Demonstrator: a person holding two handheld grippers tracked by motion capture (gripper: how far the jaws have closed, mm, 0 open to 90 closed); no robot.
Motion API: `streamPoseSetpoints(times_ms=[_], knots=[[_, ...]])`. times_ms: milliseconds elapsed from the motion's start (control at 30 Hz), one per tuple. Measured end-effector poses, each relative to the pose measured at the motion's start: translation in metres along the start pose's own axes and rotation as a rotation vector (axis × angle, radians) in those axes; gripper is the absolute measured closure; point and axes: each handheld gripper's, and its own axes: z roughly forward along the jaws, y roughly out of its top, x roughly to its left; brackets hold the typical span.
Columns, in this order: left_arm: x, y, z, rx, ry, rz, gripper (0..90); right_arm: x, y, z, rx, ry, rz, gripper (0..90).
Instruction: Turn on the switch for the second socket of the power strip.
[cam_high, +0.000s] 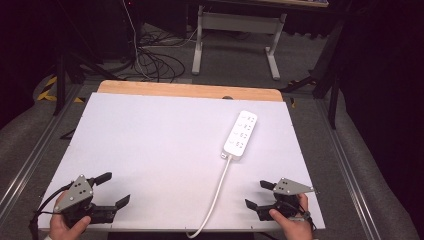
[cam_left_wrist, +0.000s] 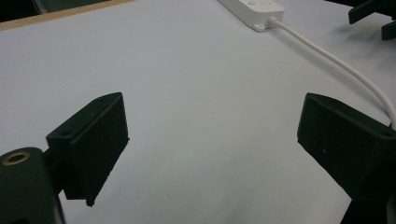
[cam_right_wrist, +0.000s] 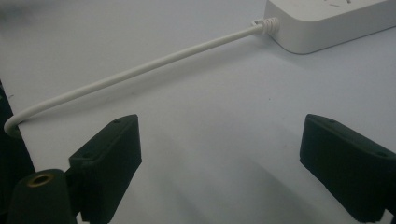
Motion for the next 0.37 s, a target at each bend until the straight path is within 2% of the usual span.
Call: streamPoseSetpoints(times_ms=[100,200,300,367], knots=[[-0.0002,-0.0024,0.0009,0.020,0.031,-0.001,8.3,0.0013,0.0014,0.0019,0.001,-0.033,0.007,13.4],[0.0024,-0.0031,0.0026,0.028,0.034,-0.014,8.3,0.0007,0.0040,0.0013,-0.008,-0.078,0.001,13.0],[0.0034,-0.0034,0.0044,0.026,0.033,-0.009,8.3,-0.0022,0.0049,0.0001,-0.021,-0.080,0.014,13.0],[0.0042,-0.0037,0.0055,0.024,0.032,0.009,8.3,-0.0043,0.0048,-0.0004,-0.028,-0.077,0.022,13.0]])
